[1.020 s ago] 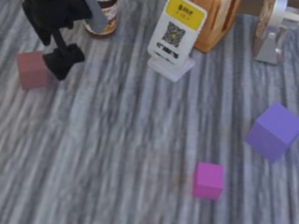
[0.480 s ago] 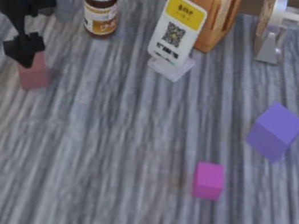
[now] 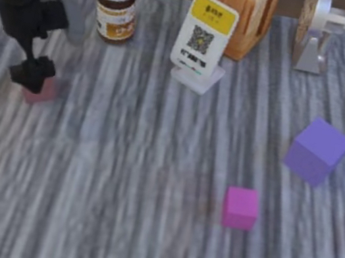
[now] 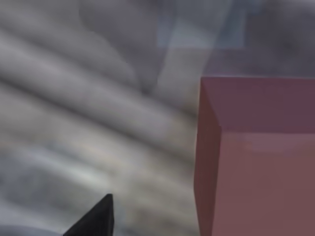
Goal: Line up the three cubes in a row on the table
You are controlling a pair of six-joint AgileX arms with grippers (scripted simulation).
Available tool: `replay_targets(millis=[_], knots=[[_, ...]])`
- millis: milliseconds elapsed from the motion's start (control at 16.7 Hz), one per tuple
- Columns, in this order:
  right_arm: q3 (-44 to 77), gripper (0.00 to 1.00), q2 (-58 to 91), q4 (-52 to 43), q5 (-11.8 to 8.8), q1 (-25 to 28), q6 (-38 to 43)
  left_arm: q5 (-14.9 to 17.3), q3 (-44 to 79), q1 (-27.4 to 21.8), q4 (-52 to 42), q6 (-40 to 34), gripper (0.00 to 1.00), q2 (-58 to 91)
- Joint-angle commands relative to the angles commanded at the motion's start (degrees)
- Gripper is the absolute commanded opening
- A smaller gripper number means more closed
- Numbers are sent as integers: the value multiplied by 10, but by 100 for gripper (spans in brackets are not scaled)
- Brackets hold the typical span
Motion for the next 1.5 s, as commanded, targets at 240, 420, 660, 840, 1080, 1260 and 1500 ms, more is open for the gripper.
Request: replay_targets(millis=[240, 420, 660, 840, 1080, 1260, 1500], knots=[[0, 100, 0, 0, 0, 0, 0, 0, -60, 1, 80, 2, 100, 19], [0, 100, 0, 0, 0, 0, 0, 0, -69, 2, 91, 2, 100, 22], [0, 100, 0, 0, 0, 0, 0, 0, -69, 2, 91, 2, 85, 22], [0, 100, 0, 0, 0, 0, 0, 0, -69, 2, 91, 2, 62, 22], [0, 100, 0, 0, 0, 0, 0, 0, -69, 2, 91, 2, 32, 22], [0, 100, 0, 0, 0, 0, 0, 0, -69, 2, 91, 2, 10, 22], [0, 100, 0, 0, 0, 0, 0, 0, -69, 2, 91, 2, 0, 22]])
